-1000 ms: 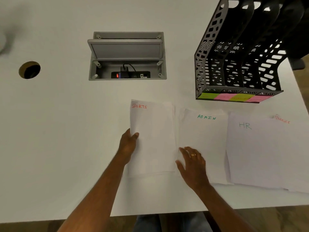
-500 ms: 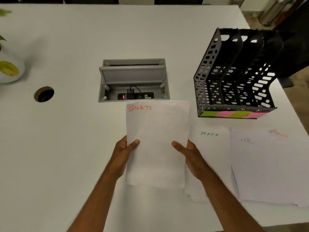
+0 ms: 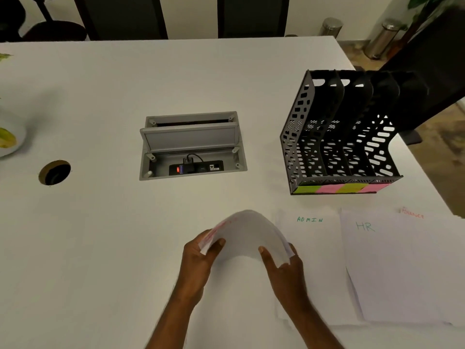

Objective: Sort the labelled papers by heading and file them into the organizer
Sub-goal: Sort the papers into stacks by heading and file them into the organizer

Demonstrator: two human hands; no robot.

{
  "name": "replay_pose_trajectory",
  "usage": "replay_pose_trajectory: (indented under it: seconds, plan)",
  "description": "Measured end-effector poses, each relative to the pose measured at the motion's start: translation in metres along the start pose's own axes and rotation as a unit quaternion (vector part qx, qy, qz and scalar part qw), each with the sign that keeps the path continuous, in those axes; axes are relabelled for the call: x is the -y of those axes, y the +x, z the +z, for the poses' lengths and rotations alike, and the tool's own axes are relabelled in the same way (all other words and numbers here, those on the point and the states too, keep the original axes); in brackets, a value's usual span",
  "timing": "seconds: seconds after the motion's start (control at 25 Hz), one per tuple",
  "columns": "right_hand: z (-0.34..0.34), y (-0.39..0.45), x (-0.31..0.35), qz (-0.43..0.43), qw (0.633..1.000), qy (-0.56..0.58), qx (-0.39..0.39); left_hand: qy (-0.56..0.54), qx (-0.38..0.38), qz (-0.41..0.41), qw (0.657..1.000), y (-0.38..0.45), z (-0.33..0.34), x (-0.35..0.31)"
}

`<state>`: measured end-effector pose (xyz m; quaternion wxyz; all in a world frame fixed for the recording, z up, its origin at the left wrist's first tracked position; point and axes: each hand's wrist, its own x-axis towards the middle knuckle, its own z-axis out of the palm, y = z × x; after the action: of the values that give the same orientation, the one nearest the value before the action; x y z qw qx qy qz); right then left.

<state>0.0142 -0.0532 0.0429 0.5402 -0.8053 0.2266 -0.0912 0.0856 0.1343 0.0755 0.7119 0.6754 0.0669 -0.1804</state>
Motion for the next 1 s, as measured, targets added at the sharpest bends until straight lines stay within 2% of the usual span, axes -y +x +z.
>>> replay_pose_trajectory:
  seconds: [0.12, 0.2, 0.32, 0.44, 0.52, 0.64, 0.76, 1.0]
  plan:
    - [0.001, 0.002, -0.008, -0.016, 0.999, -0.038, 0.031, 0.029, -0.003, -0.033, 0.999, -0.003, 0.012, 0.005]
    - [-0.003, 0.006, -0.008, -0.008, 1.000, -0.010, 0.020, 0.031, -0.005, -0.012, 0.999, -0.003, 0.011, 0.004]
    - [-0.003, 0.005, -0.015, -0.054, 0.998, -0.002, 0.010, 0.022, 0.004, 0.013, 1.000, -0.003, 0.010, 0.003]
    - [0.009, 0.001, -0.022, 0.024, 0.997, -0.046, 0.049, 0.020, -0.010, -0.037, 0.999, 0.001, 0.022, 0.021]
    - [0.012, -0.002, -0.032, 0.018, 0.996, -0.049, 0.069, 0.027, -0.039, -0.060, 0.997, 0.005, 0.025, 0.035]
    - [0.006, 0.005, -0.035, 0.020, 0.996, -0.037, 0.073, 0.024, -0.036, -0.077, 0.996, 0.012, 0.020, 0.049]
    - [0.001, 0.010, -0.034, 0.025, 0.993, -0.028, 0.110, 0.016, -0.052, -0.108, 0.993, 0.018, 0.022, 0.053]
    - [-0.055, 0.046, -0.046, 0.054, 0.990, -0.054, 0.119, 0.023, -0.046, -0.050, 0.997, 0.050, 0.082, 0.011]
